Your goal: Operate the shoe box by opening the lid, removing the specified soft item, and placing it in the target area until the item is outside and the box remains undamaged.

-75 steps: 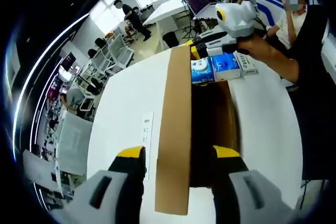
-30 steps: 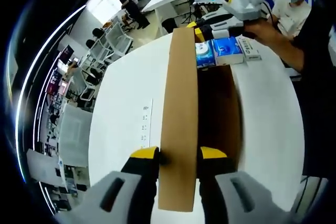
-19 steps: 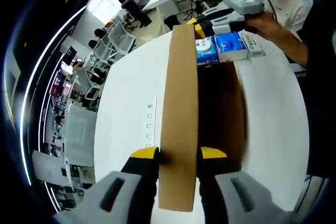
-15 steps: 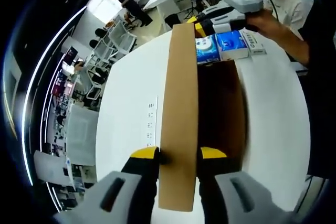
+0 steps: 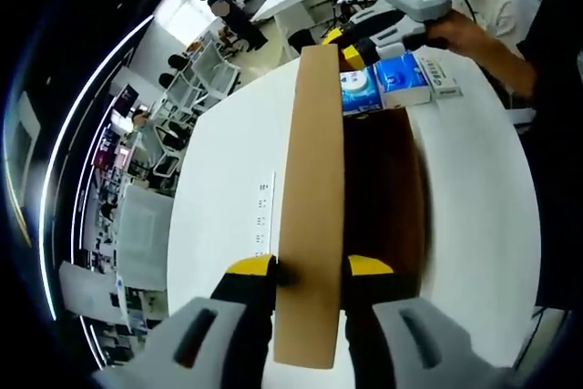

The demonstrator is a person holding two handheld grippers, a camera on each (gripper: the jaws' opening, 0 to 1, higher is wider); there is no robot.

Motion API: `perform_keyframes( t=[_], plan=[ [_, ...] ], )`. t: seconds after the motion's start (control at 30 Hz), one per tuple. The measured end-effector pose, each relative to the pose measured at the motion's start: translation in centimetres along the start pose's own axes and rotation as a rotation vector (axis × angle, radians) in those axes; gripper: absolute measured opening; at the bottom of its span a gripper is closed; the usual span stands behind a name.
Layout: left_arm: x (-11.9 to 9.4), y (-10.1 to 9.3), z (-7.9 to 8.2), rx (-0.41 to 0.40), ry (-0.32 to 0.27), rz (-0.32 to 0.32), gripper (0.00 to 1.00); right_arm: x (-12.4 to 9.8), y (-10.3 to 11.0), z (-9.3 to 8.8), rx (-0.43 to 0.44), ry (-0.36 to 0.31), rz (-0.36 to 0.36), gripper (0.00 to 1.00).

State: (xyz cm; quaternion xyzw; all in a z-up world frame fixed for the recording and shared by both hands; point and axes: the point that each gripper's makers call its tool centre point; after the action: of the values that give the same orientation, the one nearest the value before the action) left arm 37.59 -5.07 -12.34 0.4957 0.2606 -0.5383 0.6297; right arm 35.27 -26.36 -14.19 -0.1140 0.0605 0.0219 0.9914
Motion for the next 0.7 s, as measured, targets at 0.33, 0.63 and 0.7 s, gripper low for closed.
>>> perform_keyframes(
  t=[0.33,0.63,0.7],
  plan=[
    [0.0,0.0,0.0,0.005,0.018,0.004,0.29,-3.7,-0.7,-0.5,-0.321,0.086,0.169,0.27],
    [-0.2,0.0,-0.2,0.000,0.006,0.007,0.29,-5.2,2.3,3.9,-0.578,0.085,0.405,0.30],
    [-0.1,0.0,-0.2,0.003,0.007,0.008,0.29,-5.0,3.3,4.3,-0.608,0.092,0.455,0.29]
  ],
)
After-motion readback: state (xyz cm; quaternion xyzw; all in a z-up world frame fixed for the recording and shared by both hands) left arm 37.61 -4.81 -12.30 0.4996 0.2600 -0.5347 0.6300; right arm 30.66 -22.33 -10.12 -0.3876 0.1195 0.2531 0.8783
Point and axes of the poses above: the point that each gripper's makers call its tool centre point, and the gripper's own axes: x roughly forward along the fingers, y roughly to its left, z roughly out of its top, and after that the axes turned 9 degrees about -z, right-handed
